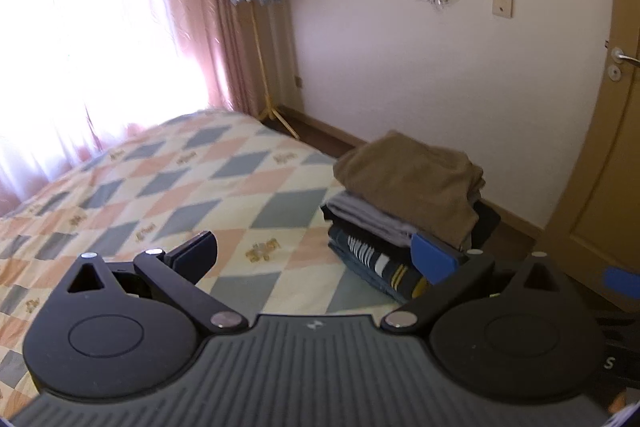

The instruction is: Fold clothes

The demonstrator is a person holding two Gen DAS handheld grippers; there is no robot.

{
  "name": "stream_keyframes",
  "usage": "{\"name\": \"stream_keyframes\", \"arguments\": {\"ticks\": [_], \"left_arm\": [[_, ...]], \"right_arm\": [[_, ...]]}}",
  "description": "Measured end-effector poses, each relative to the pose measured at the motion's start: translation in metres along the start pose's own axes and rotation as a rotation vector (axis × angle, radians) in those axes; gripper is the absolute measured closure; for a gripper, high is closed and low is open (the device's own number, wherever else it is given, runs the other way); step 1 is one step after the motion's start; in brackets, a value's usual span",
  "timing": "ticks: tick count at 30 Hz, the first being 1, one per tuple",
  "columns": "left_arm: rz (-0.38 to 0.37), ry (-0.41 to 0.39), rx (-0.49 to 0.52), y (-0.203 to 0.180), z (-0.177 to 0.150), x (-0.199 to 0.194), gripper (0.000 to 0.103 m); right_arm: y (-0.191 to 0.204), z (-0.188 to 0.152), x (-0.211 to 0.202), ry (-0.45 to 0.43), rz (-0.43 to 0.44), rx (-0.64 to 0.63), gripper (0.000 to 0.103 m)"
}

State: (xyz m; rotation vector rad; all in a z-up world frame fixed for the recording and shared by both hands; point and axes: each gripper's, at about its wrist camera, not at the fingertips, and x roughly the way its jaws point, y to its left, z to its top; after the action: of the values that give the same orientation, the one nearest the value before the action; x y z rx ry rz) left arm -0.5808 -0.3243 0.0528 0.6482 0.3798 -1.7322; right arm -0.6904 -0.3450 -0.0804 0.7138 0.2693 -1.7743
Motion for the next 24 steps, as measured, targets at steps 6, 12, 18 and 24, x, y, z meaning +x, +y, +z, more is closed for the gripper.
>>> {"name": "stream_keyframes", "arguments": {"ticks": [6, 12, 18, 24], "left_arm": [[-0.066, 0.043, 0.060, 0.026, -0.005, 0.008, 0.001], [-0.107, 0.066, 0.091, 0.048, -0.014, 0.013, 0.001], [-0.140, 0.094, 0.093, 0.073, -0.026, 0.018, 0.001], [-0.157, 0.144, 0.095, 0.086, -0.040, 0.027, 0.001]], "right_arm": [[0.036, -0.007, -0.012, -0.095, -0.084, -0.048, 0.000], [0.056, -0.015, -0.017, -0.038, -0.120, 0.051, 0.000], [0.066, -0.020, -0.009, 0.143, -0.158, 0.220, 0.000], [0.088, -0.029, -0.012, 0.184, -0.244, 0.199, 0.000]]}}
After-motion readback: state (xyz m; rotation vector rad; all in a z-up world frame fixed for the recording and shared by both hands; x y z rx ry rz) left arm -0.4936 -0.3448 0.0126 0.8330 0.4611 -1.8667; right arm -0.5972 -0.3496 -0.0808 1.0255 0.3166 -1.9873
